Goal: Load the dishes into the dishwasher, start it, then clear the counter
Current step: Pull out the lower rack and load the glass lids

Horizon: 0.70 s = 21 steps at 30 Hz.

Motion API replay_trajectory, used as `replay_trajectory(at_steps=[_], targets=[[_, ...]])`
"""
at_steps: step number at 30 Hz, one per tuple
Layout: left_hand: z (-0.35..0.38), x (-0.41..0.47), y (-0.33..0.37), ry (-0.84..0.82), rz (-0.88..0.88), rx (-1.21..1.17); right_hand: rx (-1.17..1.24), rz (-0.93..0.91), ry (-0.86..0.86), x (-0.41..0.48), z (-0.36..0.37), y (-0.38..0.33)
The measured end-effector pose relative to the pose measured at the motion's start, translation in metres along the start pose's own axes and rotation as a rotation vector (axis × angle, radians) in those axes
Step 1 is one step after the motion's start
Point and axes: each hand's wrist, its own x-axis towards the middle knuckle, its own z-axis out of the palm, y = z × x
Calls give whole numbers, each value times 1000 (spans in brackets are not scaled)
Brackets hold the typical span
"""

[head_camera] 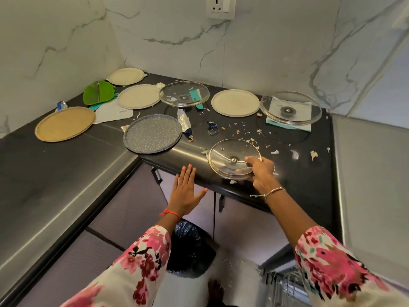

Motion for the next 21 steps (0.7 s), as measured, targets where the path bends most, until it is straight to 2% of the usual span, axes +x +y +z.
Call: replay_trajectory(at_steps=[5, 10, 14, 21], targets=[[31, -114, 1, -40, 31, 27, -6, -77, 61, -83, -51, 51], [72, -252, 7, -120, 68, 68, -100, -98, 185, -189, -125, 155], [94, -357, 20, -182, 63, 50, -70, 60, 228, -275, -191, 229], [136, -480, 55, -368, 138, 90, -90, 266, 355, -386, -297, 315]])
